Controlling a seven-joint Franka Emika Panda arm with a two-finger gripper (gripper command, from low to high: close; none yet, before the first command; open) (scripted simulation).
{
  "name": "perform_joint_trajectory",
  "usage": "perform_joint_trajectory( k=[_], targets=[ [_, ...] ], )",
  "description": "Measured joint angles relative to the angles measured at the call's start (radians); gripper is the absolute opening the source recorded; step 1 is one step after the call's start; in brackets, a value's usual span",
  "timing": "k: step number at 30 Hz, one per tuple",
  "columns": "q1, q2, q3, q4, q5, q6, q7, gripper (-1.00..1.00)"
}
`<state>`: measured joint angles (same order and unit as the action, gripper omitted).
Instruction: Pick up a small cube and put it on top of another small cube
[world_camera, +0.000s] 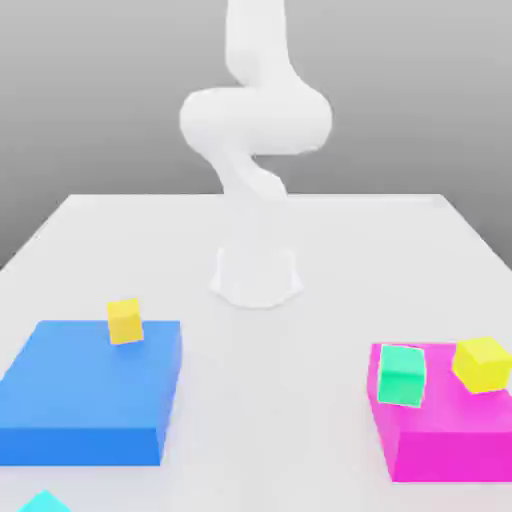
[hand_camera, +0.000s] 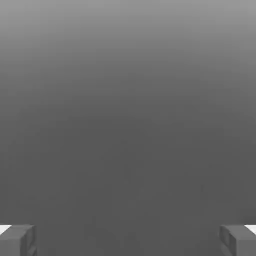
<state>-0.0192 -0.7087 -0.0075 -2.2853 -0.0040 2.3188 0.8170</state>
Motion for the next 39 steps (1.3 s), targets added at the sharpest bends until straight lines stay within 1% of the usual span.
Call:
perform_joint_trajectory(
  k=[9, 16, 31, 35, 36, 39],
  targets=[
    [-0.063, 0.332, -0.039, 0.054, -0.008, 0.068, 0.058, 0.0],
    [-0.103, 0.586, -0.082, 0.094, 0.005, 0.12, 0.088, 0.0],
    [-0.228, 1.134, -0.128, 0.183, 0.106, 0.229, 0.103, 0.0],
    [-0.253, 1.279, -0.109, 0.213, 0.135, 0.319, 0.089, 0.0],
    [-0.257, 1.306, -0.104, 0.219, 0.14, 0.339, 0.085, -1.0],
    [-0.257, 1.306, -0.104, 0.219, 0.14, 0.34, 0.085, -1.0]
  ],
)
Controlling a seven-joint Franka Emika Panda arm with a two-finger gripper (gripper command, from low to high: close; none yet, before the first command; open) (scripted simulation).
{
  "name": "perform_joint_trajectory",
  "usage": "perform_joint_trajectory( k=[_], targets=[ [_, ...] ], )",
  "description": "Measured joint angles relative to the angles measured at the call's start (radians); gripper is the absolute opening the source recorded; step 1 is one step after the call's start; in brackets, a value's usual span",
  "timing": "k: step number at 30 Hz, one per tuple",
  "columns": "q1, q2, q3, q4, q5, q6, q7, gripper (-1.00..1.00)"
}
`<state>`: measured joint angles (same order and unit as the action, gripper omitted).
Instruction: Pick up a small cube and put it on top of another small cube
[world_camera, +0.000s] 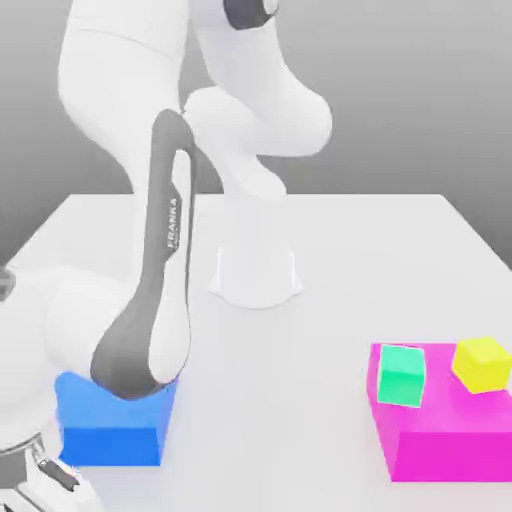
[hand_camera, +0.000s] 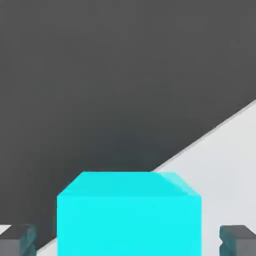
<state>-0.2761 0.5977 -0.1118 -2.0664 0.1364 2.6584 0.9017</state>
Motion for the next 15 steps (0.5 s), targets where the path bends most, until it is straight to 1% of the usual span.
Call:
perform_joint_trajectory(
  k=[4, 8, 15],
  targets=[
    [0.0, 0.003, 0.0, 0.001, 0.002, 0.001, -0.001, -1.0],
    [0.019, -0.119, -0.017, -0.03, -0.02, -0.09, 0.014, -1.0],
    [0.166, -0.376, 0.111, -0.197, -0.042, -0.17, 0.005, -1.0]
  ],
)
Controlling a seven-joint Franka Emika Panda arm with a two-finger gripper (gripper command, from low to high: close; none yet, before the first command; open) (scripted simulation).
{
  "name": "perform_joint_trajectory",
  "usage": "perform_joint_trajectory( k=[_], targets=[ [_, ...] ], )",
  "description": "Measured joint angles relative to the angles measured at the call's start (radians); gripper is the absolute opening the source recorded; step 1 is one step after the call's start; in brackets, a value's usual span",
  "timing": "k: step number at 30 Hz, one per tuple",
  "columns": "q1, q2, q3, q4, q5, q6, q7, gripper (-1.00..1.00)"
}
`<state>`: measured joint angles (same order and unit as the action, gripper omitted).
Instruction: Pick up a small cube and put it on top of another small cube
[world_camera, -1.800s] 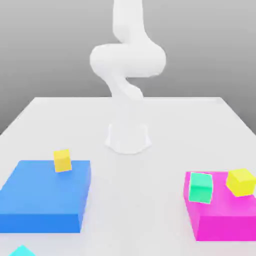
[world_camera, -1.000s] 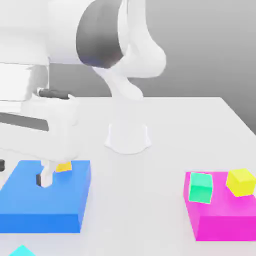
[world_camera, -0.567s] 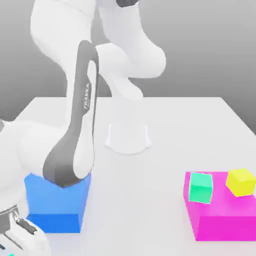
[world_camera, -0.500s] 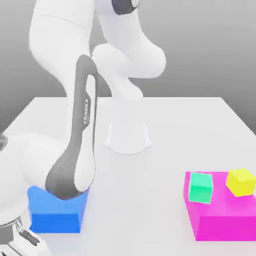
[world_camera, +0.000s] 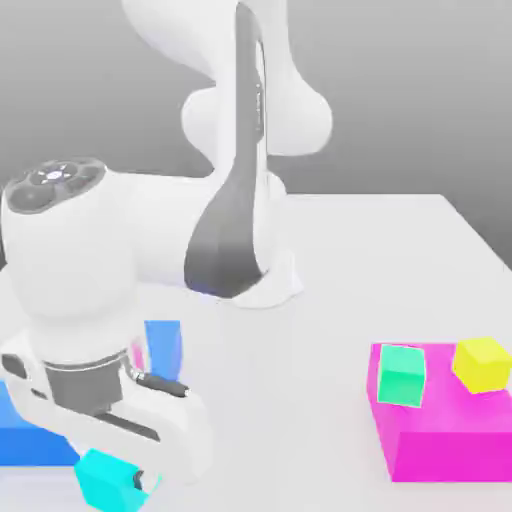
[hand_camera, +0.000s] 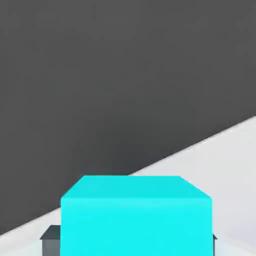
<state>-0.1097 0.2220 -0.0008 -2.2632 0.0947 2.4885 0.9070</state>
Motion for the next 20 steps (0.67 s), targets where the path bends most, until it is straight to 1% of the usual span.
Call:
perform_joint_trajectory(
  k=[3, 7, 12, 16, 17, 20],
  targets=[
    [0.069, -0.109, 0.065, -0.076, -0.006, -0.031, -0.006, -1.0],
    [0.207, -0.252, 0.136, -0.177, -0.008, -0.072, -0.017, -1.0],
    [0.302, -0.418, 0.211, -0.302, -0.016, -0.114, -0.026, -1.0],
    [0.311, -0.339, 0.234, -0.355, -0.048, 0.015, -0.005, -1.0],
    [0.311, -0.314, 0.236, -0.364, -0.055, 0.049, 0.001, 1.0],
    [0.311, -0.314, 0.236, -0.364, -0.055, 0.049, 0.001, 1.0]
  ],
)
